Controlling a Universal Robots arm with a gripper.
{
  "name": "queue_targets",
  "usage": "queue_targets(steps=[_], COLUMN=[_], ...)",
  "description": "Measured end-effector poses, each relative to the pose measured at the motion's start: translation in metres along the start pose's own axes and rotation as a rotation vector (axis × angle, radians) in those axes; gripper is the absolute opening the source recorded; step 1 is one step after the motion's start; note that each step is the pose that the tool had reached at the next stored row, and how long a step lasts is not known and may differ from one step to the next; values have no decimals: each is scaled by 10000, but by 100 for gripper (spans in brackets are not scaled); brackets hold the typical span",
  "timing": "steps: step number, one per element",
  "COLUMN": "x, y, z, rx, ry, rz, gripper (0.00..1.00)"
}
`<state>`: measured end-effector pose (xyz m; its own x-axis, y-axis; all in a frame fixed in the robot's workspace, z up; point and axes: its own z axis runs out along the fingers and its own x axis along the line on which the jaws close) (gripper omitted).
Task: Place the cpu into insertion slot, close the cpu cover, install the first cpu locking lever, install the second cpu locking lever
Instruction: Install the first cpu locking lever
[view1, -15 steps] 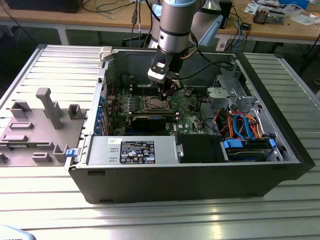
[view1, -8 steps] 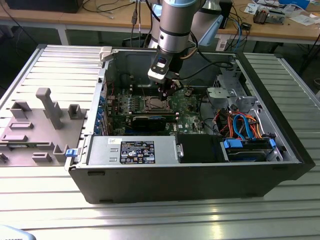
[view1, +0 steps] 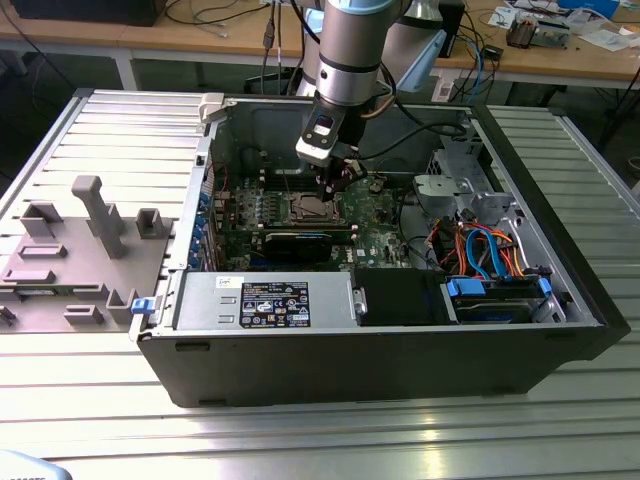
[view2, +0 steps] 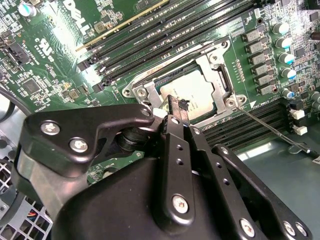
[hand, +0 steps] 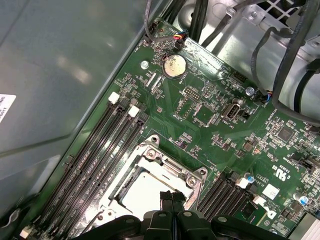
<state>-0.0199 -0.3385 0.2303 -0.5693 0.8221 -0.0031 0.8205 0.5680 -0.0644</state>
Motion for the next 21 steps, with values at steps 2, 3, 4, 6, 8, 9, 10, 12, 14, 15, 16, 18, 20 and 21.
queue_targets(steps=[2, 3, 4, 6, 8, 9, 10, 12, 14, 15, 16, 18, 20, 21], x=[0, 0, 0, 0, 0, 0, 0, 0, 0, 0, 0, 0, 0, 0], y=[0, 0, 0, 0, 0, 0, 0, 0, 0, 0, 0, 0, 0, 0], z=[0, 0, 0, 1, 1, 1, 1, 2, 2, 2, 2, 2, 2, 3], rx=[0, 0, 0, 0, 1, 0, 0, 0, 0, -1, -1, 0, 0, 0], ry=[-1, -1, -2, -4, -4, -4, -5, -5, -6, -6, -6, -7, -8, -7], rz=[-13, -19, -23, -50, -58, -63, -66, -77, -84, -88, -92, -103, -110, -113], gripper=[11, 11, 11, 11, 11, 11, 11, 11, 11, 11, 11, 11, 11, 11])
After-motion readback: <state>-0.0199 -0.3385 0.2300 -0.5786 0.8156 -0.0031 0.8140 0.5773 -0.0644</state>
